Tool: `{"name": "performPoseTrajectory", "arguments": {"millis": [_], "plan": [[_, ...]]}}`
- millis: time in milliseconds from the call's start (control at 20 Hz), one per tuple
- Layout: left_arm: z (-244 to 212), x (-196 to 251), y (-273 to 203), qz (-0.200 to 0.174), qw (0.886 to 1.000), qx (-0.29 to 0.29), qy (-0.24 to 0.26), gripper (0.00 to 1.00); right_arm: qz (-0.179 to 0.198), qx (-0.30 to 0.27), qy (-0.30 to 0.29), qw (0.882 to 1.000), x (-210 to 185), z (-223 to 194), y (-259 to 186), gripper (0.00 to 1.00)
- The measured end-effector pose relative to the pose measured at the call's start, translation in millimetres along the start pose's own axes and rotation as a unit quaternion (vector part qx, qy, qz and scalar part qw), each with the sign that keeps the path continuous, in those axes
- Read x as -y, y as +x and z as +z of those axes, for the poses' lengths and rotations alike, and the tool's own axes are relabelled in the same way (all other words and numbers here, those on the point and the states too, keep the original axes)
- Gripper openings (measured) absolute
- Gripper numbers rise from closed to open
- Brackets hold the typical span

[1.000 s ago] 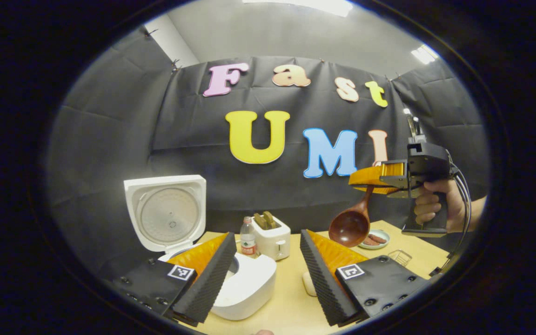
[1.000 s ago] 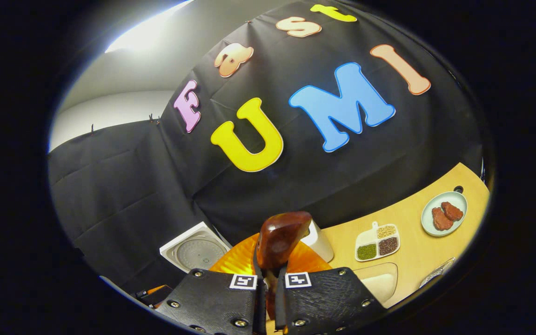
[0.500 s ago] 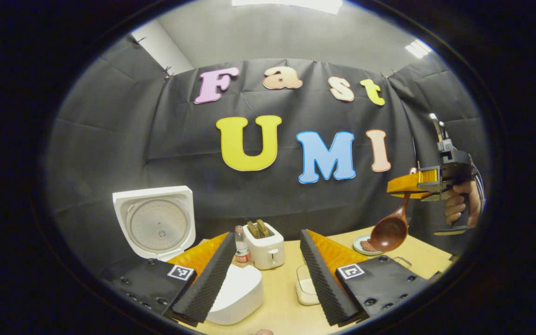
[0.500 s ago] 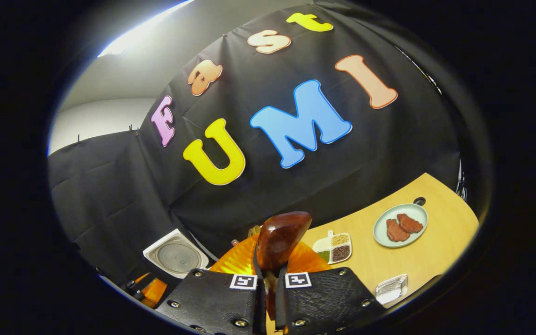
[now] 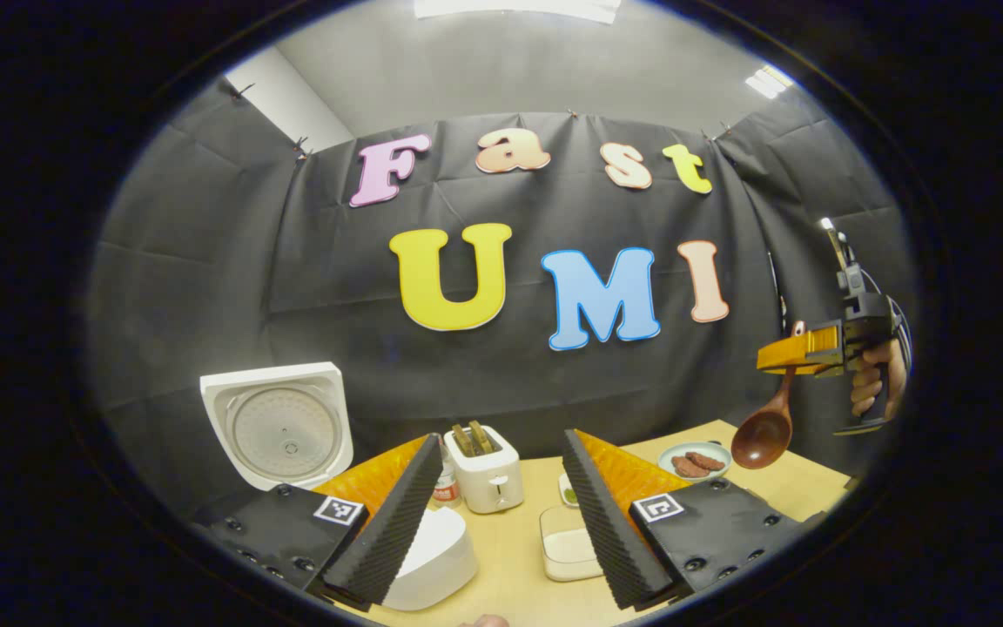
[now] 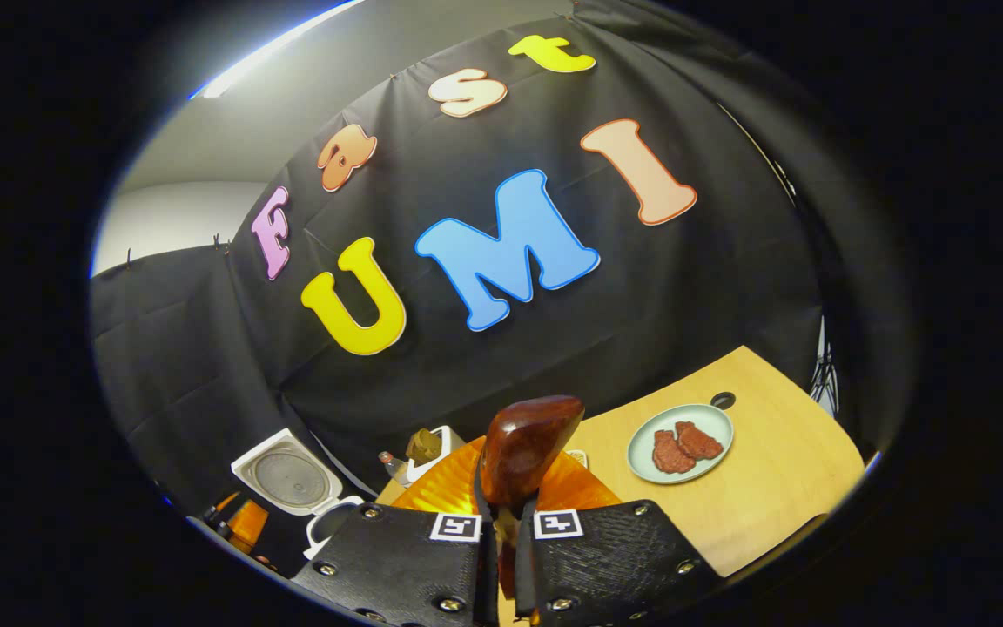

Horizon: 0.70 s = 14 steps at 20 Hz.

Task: Close the left gripper, press the button to open the rice cooker; take a wooden spoon from the chopstick holder with the right hand, scoop a spoonful of rice and pour it into the rice cooker, then put the wooden spoon back into the chopstick holder.

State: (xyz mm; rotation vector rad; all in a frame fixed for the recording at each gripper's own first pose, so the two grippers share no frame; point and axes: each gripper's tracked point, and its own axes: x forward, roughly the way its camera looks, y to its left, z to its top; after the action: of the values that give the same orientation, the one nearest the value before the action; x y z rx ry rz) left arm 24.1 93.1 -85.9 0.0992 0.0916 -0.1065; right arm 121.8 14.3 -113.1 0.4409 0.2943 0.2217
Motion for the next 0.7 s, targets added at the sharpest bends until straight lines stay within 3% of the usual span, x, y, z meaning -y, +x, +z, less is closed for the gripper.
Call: {"name": "performPoseTrajectory", "arguments": {"millis": [200, 500, 550, 700], "plan": [[3.8, 11.5, 1.2, 0.001, 1.000, -0.002, -0.008, 0.99, -0.025, -0.010, -0.016, 1.000, 33.8, -15.8, 2.6, 0.08], [4.2, 2.8, -7.7, 0.032, 0.999, -0.008, -0.038, 0.97, -0.067, -0.039, -0.046, 0.996, 75.8, -54.1, 18.5, 0.08], [6.5, -0.1, -9.3, 0.034, 0.999, -0.007, -0.035, 0.97, -0.071, -0.042, -0.048, 0.995, 79.2, -59.1, 21.2, 0.12], [8.6, -4.6, -14.1, 0.041, 0.999, -0.011, -0.022, 0.95, -0.089, -0.057, -0.047, 0.993, 93.1, -78.3, 30.3, 0.08]]}}
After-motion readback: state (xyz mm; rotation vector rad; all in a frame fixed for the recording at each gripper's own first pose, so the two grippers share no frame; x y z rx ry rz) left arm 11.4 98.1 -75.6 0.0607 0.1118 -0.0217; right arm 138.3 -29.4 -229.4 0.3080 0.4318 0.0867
